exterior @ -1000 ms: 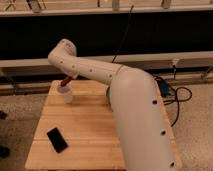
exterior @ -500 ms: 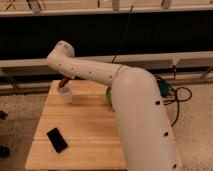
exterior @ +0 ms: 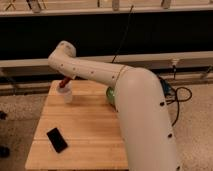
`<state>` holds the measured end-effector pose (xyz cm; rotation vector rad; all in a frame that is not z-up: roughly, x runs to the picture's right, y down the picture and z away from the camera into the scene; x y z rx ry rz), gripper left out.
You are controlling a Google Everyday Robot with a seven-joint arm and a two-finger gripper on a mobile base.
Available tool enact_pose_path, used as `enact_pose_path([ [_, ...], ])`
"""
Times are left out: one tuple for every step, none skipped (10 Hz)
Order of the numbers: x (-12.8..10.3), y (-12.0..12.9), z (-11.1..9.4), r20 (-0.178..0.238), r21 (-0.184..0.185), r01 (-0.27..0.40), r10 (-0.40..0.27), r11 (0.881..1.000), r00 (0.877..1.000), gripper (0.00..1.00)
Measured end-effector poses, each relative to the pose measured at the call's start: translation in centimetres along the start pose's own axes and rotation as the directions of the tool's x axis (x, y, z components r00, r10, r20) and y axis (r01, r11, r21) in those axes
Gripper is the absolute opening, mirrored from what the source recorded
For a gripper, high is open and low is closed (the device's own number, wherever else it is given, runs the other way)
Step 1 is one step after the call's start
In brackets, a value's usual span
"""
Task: Place the pepper in the ceramic cup
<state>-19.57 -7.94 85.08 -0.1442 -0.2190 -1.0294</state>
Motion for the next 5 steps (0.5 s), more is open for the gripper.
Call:
enact_pose_path([
  [0.03, -0.01, -0.13, 0.002, 0.005, 0.000, 0.000, 1.000, 1.000, 0.80],
  [0.14, 0.03, -0.30, 0.007, 0.014, -0.003, 0.003, 1.000, 1.000, 0.80],
  [0.30, 0.14, -0.46, 0.016, 0.027, -0.015, 0.014, 1.000, 1.000, 0.79],
  [0.31, 0.30, -0.38, 0.009, 0.020, -0.009, 0.009, 1.000, 1.000, 0.73],
  [0.05, 0.36, -0.09, 0.005, 0.002, 0.000, 0.000, 1.000, 1.000, 0.62],
])
